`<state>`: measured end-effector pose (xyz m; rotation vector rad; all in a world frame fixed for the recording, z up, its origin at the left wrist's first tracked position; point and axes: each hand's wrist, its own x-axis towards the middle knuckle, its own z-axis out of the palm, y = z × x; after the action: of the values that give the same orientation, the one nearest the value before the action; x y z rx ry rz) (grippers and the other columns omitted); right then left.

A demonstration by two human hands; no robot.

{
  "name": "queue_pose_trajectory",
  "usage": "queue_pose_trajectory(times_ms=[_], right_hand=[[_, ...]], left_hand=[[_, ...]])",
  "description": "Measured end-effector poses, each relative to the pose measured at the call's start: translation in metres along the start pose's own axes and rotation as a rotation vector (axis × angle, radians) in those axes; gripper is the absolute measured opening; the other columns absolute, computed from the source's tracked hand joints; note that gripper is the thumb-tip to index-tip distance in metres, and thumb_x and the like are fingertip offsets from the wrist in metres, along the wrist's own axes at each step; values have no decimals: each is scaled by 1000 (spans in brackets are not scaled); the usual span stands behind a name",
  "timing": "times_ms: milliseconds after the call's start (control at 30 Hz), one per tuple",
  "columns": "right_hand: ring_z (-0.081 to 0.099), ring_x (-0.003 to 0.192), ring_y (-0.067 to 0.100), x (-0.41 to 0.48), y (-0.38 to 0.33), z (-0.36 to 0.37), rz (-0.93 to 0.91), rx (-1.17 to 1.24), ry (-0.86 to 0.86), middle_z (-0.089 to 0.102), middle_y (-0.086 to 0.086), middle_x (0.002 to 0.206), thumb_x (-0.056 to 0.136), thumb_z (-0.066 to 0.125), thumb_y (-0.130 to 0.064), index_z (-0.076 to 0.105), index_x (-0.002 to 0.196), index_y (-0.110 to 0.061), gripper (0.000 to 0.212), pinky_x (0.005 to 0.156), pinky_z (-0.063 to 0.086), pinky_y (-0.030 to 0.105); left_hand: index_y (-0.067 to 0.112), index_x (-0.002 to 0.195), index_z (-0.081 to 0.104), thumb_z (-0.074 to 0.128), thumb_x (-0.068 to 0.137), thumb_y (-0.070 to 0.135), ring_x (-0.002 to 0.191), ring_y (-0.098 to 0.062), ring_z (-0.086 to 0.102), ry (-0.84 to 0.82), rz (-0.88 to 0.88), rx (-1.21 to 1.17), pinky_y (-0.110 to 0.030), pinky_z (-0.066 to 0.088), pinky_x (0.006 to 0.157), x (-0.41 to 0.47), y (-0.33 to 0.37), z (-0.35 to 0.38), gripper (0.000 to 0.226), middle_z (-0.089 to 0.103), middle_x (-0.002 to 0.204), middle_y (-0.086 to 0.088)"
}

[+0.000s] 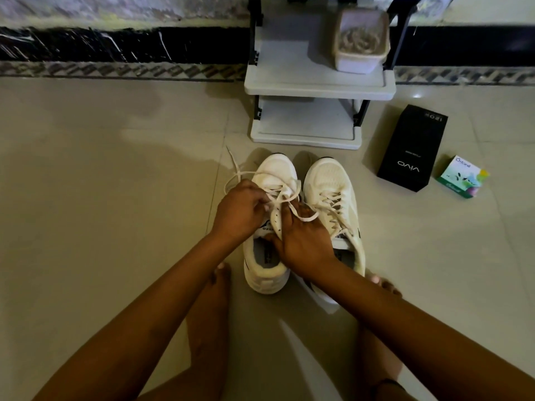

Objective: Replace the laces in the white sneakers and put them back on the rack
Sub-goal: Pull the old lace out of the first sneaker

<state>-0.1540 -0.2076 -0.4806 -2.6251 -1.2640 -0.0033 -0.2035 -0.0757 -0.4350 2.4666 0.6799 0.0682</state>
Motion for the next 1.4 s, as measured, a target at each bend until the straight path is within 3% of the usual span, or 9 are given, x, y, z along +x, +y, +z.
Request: queue_pose_trajectory(times_ms=[200,400,600,767,833,1033,1200,1333,1400], right_hand=[[60,111,39,-1,1,3,14,-6,-1,57,26,125,85,33,-52,51,129,8,76,85,52,45],[62,108,37,-1,2,5,-5,-33,25,60,24,121,81,45,-52,56,124,6,73,85,52,44],[62,107,37,-1,0,0,13,3,21,61,23,121,82,36,-52,55,124,4,73,86,52,42],[64,103,39,-3,1,0,4,-52,11,62,26,116,77,68,-48,59,120,7,70,80,54,44],[64,103,39,-2,1,0,3,-56,-4,62,27,118,77,69,-47,58,121,8,72,81,54,44],[61,108,39,-1,-1,-3,20,14,-89,61,25,120,79,57,-50,55,124,5,71,84,53,45],[63,105,37,-1,-2,-6,31,3,-95,63,22,117,80,49,-53,58,122,3,70,83,54,41],[63,104,38,-1,0,-5,18,-2,-90,63,24,116,77,64,-50,58,120,4,70,82,54,43],[63,105,38,-1,-1,-5,6,-20,-81,62,25,118,77,64,-49,57,122,5,71,82,54,43]], left_hand=[[14,83,68,70,79,3,80,-4,61,55,-3,-505,-21,49,81,-4,24,-23,12,63,83,8],[15,120,63,63,83,10,110,-27,55,-81,18,0,-38,47,91,0,1,-7,37,57,124,-12],[16,104,71,56,90,21,101,-26,59,-50,-23,194,-36,49,79,0,4,4,21,58,117,-5],[8,87,74,70,81,11,92,-19,63,14,-41,-277,-29,48,85,5,12,-11,8,69,96,-5],[11,87,73,69,82,11,88,-15,64,-5,-94,-427,-26,48,83,1,13,-15,6,70,89,-1],[16,112,67,63,84,15,112,-23,54,-84,0,2,-38,46,92,2,4,-9,29,56,124,-7],[18,104,71,59,87,18,105,-21,58,-42,1,191,-33,48,82,2,3,1,20,58,123,0],[15,96,73,59,88,12,102,-21,58,-35,6,152,-33,48,81,4,2,1,16,59,116,-2],[16,90,72,63,85,7,99,-20,60,14,-62,-102,-34,49,86,3,7,-5,13,63,105,-1]])
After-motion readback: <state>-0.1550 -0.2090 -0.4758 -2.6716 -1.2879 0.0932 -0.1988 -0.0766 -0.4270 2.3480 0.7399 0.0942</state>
